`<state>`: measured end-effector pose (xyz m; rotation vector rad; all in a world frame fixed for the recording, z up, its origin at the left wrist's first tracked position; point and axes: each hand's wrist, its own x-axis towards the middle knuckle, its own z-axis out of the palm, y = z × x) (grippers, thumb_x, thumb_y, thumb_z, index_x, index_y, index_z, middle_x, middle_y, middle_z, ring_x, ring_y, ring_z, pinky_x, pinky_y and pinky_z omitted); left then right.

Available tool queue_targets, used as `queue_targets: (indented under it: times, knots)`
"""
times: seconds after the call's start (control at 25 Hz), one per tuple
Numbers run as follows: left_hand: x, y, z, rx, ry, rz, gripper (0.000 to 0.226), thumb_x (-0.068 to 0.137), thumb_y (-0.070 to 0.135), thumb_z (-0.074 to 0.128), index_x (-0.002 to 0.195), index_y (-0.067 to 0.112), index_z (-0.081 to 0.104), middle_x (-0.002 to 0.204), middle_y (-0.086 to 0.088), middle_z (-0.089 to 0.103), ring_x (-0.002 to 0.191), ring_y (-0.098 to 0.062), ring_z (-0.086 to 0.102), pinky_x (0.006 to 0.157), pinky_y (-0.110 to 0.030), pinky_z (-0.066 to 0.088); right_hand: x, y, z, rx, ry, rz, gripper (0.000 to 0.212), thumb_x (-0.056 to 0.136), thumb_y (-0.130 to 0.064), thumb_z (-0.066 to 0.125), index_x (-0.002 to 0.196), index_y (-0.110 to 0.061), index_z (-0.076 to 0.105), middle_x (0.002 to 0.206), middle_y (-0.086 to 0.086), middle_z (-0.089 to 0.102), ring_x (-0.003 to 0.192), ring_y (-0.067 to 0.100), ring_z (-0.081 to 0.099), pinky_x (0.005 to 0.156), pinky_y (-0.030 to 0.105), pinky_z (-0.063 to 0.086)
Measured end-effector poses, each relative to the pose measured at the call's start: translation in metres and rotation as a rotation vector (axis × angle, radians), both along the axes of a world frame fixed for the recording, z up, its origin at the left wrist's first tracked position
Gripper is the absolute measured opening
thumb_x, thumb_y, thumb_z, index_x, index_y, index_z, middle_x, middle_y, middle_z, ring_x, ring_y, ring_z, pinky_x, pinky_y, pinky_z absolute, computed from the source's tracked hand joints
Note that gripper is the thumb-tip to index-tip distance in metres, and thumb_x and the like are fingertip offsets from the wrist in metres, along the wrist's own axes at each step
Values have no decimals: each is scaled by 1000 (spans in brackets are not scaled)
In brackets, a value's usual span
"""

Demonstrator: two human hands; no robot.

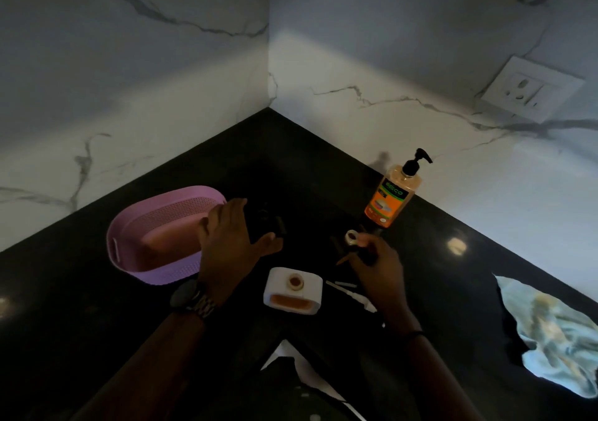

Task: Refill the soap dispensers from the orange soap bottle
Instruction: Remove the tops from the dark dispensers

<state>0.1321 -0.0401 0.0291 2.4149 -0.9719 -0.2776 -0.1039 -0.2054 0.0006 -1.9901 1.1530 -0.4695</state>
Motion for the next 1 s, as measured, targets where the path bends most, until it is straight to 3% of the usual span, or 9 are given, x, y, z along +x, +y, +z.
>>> queue_targets:
  times: [0.12,0.28,0.48,0.68,0.8,1.0]
  knots:
    - [19,-1,-6,185,-94,-143,80,82,74,55,146,28,39,152,1,42,146,-26,26,117,-59,12,68,23,36,-148,25,274,37,88,-33,68,123,-33,56,102,-15,61,94,1,59,88,29,50]
    - [29,-4,-7,266,-151,-241,53,89,59,50,139,39,50,141,3,53,142,-24,32,116,-64,9,144,32,44,-162,252,427,44,87,-44,67,124,-23,55,105,-6,63,91,8,60,84,30,51]
    - [29,-6,-12,265,-169,-198,45,92,45,58,136,41,51,141,3,52,142,-25,32,117,-61,9,189,31,30,-150,474,529,29,88,-45,64,100,-19,57,96,2,61,83,15,58,82,35,53]
    - [25,-8,-6,328,-210,-221,50,92,51,54,139,37,48,146,0,48,145,-28,26,118,-59,8,198,21,37,-263,482,752,18,89,-27,65,101,-15,62,111,6,57,92,15,51,91,34,47]
    - [26,-9,-7,327,-190,-197,52,90,56,53,139,38,49,145,1,49,146,-29,26,118,-59,8,201,20,36,-159,435,668,32,85,-26,70,111,-15,55,112,6,56,94,17,56,88,35,51]
    - [28,-9,-22,265,-198,-180,38,90,52,55,126,42,57,133,7,60,144,-29,31,116,-62,12,193,28,33,-126,242,607,51,82,-18,72,123,-19,43,105,2,60,90,16,61,85,40,55]
